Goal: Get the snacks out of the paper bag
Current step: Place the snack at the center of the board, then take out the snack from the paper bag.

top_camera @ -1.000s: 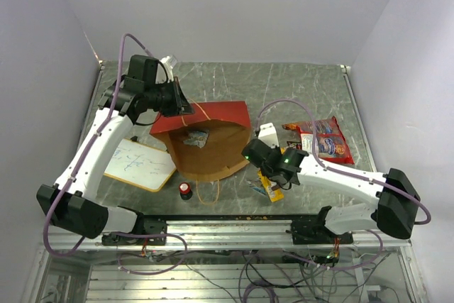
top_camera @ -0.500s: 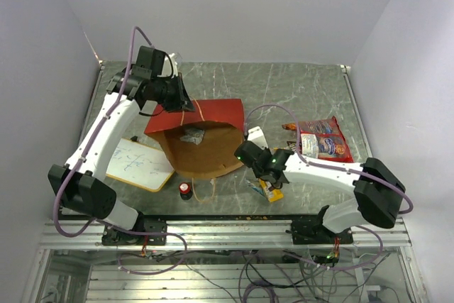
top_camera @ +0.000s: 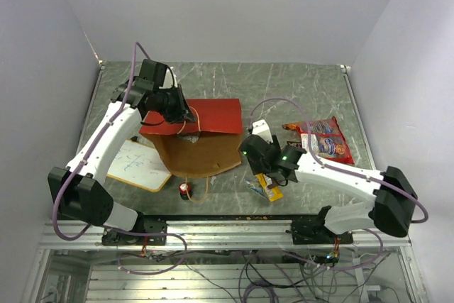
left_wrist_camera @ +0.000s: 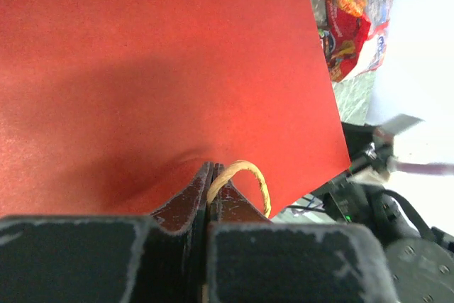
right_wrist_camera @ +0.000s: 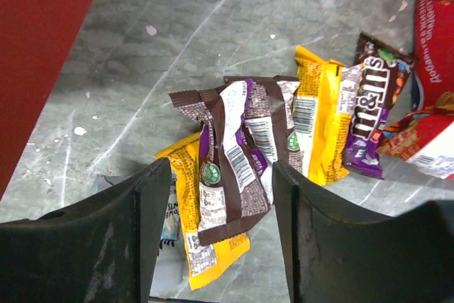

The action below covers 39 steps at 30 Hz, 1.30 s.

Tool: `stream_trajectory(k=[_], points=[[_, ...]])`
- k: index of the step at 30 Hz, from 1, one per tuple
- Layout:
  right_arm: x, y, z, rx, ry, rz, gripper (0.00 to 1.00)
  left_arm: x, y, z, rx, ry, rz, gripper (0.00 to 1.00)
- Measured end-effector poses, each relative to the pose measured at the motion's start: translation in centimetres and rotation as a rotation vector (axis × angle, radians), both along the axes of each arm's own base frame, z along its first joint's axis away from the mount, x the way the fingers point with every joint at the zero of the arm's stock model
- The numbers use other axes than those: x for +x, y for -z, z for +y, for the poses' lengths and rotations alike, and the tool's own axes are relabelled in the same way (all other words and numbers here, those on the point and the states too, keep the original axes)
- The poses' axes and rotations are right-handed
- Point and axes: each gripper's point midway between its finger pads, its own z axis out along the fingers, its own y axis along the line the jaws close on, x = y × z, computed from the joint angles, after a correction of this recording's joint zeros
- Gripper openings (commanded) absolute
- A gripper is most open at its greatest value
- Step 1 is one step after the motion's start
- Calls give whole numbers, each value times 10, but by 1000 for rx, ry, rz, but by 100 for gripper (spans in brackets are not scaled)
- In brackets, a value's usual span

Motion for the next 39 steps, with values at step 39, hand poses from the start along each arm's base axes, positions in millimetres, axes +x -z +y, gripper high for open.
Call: stream_trajectory(k=[39], points=[[-50,-94,164,255,-1015,-310,55,-15,-46,-74,-233,171,-103,7]])
